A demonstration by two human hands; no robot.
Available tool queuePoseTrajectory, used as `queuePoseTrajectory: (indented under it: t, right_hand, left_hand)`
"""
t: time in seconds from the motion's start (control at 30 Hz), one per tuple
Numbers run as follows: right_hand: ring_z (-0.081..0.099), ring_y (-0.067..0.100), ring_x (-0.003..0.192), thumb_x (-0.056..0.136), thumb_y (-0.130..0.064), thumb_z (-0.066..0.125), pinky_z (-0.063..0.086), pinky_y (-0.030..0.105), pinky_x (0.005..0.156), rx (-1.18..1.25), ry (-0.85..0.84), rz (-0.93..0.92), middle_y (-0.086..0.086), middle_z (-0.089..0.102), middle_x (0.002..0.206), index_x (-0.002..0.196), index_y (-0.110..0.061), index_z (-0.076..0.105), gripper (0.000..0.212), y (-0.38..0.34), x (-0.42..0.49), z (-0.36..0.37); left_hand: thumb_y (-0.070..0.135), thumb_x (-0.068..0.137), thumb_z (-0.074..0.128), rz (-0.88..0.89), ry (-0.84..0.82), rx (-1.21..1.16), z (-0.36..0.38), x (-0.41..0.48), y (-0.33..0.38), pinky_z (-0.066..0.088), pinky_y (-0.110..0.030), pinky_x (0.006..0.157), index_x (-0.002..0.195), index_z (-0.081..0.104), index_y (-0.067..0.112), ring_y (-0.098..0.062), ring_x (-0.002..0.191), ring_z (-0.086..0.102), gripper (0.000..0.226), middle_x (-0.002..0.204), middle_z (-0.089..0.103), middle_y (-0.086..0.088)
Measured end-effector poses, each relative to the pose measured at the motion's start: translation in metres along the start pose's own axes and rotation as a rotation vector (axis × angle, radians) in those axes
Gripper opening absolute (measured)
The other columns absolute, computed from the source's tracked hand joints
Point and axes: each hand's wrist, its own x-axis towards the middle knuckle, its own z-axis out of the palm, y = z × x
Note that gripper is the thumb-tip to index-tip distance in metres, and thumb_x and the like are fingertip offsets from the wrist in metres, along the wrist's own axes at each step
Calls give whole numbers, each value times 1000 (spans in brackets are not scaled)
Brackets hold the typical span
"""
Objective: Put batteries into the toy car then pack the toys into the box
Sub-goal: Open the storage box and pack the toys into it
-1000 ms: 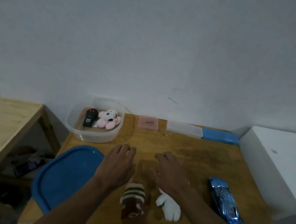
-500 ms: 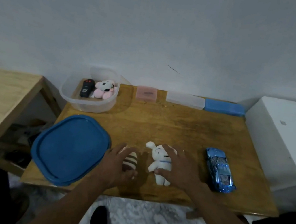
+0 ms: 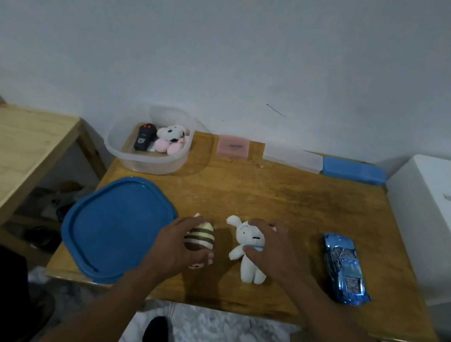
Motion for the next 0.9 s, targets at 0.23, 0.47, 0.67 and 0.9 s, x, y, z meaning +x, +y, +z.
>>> queuePoseTrajectory:
  t: [0.23,0.47,0.67,0.9]
  right_hand:
    - [43,8,102,82,-42,67,44,20,75,44,120,-139,-4,37,136,131,-42,44,54,-54,40,-19]
    - [49,17,110,81,-36,70,46,23,79,96,206,-258,-1,39,131,130,-36,48,54,-133,110,-21]
    - [56,18,99,78,-39,69,56,34,79,141,210,-242,-6,35,124,124,-43,48,51,-187,179,1]
    - [55,19,98,79,-38,68,53,33,76,81,226,-166,-4,32,130,125,-41,47,50,-224,237,28]
  left_hand:
    - [37,61,88,50,110,-37,-57,26,9,44,-11,80,128,55,29,-3,103,54,75,121,55,11]
    - [35,63,87,115,212,38,-140,76,-7,36,-3,80,131,54,24,-8,108,52,77,124,53,7]
    - [45,61,85,131,202,143,-207,133,-37,37,-14,87,132,55,22,-11,110,52,81,129,54,2]
    - [38,66,84,118,100,218,-240,195,-77,37,-20,91,135,51,23,-15,114,52,77,131,52,2]
